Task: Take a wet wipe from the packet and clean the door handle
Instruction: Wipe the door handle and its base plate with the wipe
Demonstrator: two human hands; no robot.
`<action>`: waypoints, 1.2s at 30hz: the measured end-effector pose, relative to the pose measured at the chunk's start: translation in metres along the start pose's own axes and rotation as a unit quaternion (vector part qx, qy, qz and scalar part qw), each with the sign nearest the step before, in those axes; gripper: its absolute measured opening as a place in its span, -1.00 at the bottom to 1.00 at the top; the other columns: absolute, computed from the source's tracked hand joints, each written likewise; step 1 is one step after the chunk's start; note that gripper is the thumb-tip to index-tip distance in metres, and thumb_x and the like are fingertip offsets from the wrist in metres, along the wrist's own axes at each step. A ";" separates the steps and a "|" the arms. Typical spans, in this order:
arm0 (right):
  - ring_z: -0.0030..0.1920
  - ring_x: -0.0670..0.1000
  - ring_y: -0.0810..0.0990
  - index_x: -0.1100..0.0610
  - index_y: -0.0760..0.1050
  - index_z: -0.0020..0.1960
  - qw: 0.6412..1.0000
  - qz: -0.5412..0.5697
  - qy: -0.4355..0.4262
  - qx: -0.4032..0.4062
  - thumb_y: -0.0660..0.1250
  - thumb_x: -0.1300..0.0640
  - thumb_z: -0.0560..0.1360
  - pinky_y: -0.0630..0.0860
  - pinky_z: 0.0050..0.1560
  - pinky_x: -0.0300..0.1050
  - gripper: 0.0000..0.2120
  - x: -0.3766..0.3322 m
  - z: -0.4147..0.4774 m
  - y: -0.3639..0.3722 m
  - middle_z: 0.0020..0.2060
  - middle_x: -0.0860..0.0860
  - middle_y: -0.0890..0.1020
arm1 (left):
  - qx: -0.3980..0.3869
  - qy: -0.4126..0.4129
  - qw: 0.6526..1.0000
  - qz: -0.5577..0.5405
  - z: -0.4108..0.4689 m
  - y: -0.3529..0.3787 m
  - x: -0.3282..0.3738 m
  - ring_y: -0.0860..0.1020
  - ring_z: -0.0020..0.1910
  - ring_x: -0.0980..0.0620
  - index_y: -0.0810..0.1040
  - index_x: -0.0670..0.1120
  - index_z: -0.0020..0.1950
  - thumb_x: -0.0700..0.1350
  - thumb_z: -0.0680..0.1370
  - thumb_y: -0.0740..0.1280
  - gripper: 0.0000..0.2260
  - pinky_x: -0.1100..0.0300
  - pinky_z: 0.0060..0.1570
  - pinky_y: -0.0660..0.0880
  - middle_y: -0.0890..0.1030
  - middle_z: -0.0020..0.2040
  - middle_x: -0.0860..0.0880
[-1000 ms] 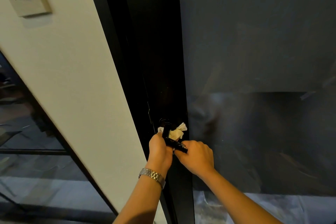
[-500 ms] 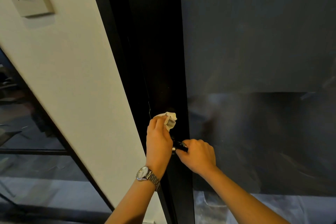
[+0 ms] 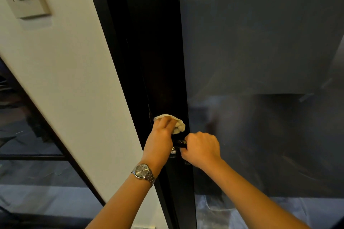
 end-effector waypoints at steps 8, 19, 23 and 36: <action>-0.14 0.08 0.60 0.09 0.48 -0.14 1.000 -0.004 -0.004 0.007 0.23 -0.05 0.50 0.18 -0.47 -0.17 -0.79 0.001 -0.001 -0.001 -0.21 0.06 0.58 | -0.044 0.053 0.997 0.025 0.011 0.003 0.008 0.26 0.33 0.05 0.45 -0.13 0.25 -0.19 0.56 0.20 -0.73 0.40 0.21 0.24 0.39 0.30 -0.04; -0.46 -0.08 0.39 0.01 0.27 -0.48 0.979 0.192 0.071 -0.007 0.28 -0.08 0.45 0.22 -0.51 -0.22 -0.61 0.005 -0.002 0.040 -0.52 -0.09 0.38 | 0.096 -0.114 0.981 -0.123 0.000 0.010 0.009 0.40 0.19 -0.06 0.48 -0.21 0.18 -0.33 0.53 0.18 -0.76 0.38 0.06 0.32 0.42 0.22 -0.14; -0.42 -0.04 0.44 0.02 0.29 -0.49 0.968 0.235 0.090 0.005 0.30 -0.05 0.43 0.26 -0.48 -0.20 -0.63 0.002 -0.002 0.048 -0.53 -0.08 0.40 | 0.124 -0.185 0.957 -0.184 -0.001 0.010 0.004 0.46 0.03 0.02 0.42 -0.18 0.23 -0.23 0.57 0.16 -0.76 0.47 -0.18 0.32 0.37 0.24 -0.14; -0.37 0.02 0.47 0.03 0.29 -0.49 0.970 0.228 0.087 0.008 0.26 -0.04 0.43 0.23 -0.48 -0.19 -0.63 0.002 0.000 0.049 -0.53 -0.07 0.39 | 0.114 -0.459 0.446 -0.759 -0.004 0.034 0.012 0.57 -0.06 -0.12 0.45 -0.20 0.21 -0.13 0.58 0.18 -0.75 0.01 0.02 0.50 0.57 -0.05 -0.15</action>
Point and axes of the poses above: each hand's wrist, its own z-axis towards the middle knuckle, its own y-axis out of the palm, x = y × z, the point moved 1 cm from there along z, towards the middle knuckle
